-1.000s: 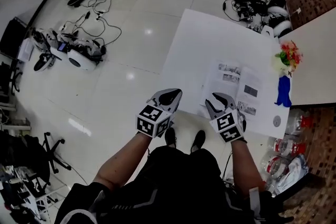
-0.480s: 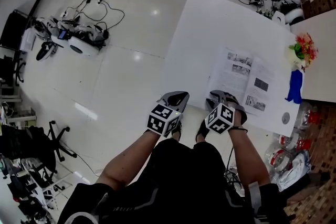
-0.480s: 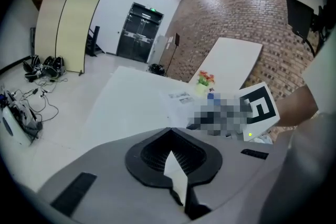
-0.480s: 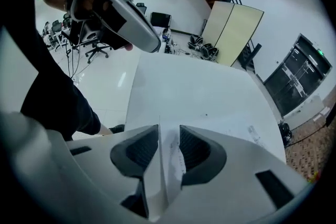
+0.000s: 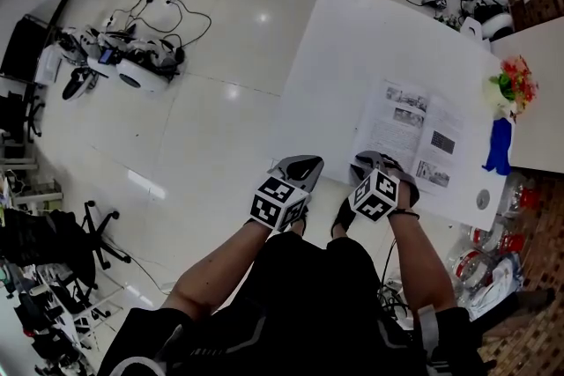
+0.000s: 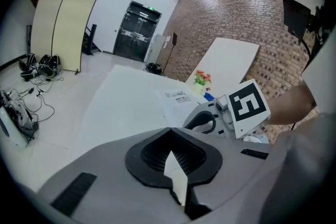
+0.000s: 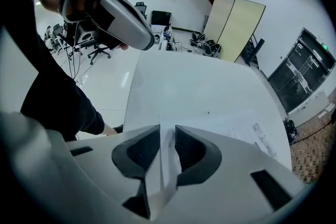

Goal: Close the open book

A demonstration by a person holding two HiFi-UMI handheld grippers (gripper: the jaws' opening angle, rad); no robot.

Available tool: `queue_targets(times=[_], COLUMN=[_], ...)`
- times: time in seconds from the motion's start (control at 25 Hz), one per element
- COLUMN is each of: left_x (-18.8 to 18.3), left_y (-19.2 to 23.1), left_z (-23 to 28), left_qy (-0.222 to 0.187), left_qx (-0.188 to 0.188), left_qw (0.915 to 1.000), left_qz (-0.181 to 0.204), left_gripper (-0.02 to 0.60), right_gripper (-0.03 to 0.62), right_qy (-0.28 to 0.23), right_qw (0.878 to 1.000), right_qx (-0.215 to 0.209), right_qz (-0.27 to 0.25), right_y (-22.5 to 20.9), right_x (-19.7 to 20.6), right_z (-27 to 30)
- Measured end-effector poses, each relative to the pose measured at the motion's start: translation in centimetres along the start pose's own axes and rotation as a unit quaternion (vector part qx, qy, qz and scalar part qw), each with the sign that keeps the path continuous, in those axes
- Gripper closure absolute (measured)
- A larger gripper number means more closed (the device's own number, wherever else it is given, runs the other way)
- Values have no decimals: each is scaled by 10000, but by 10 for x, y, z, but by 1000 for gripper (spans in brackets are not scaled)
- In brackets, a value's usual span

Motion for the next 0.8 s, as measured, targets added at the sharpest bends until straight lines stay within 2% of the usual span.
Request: queue_targets(times=[0.08, 0.16, 0.28, 0.56, 0.68, 0.8], left_x=[0, 1, 3, -1, -3, -9], left_y=[-1, 0, -1, -3, -6, -9], left_z=[-1, -1, -3, -7, -8, -9], left_qy=[-26, -13, 75, -3, -14, -46], left_qx=[25, 56, 131, 224, 245, 263], left_qw=[10000, 10000, 9998, 9997, 9997, 9995], left_qz=[19, 38, 89, 101, 76, 147], left_gripper=[588, 588, 588, 588, 588, 588], right_gripper=[522, 561, 576, 589, 591, 592], right_qy=[-25, -78, -162, -391, -629, -1061], right_qw=[10000, 9999, 9993, 9962, 9920, 9803], right_qx=[-19, 3, 54, 312, 523, 830], right_qz=[59, 153, 319, 707, 965, 1444], right_y=[0, 1, 1, 0, 0, -2], right_x=[-2, -4, -4, -6, -7, -9], right_z=[0, -1, -4, -13, -23, -44])
Point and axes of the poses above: the fingertips, and each gripper's own axes: z forward along the fingers, y to its left, x out of its underside, the point moved 7 cm from there along -z, backward along the fingers, and after that the axes turned 3 degrees about -y, right-handed, at the moved point
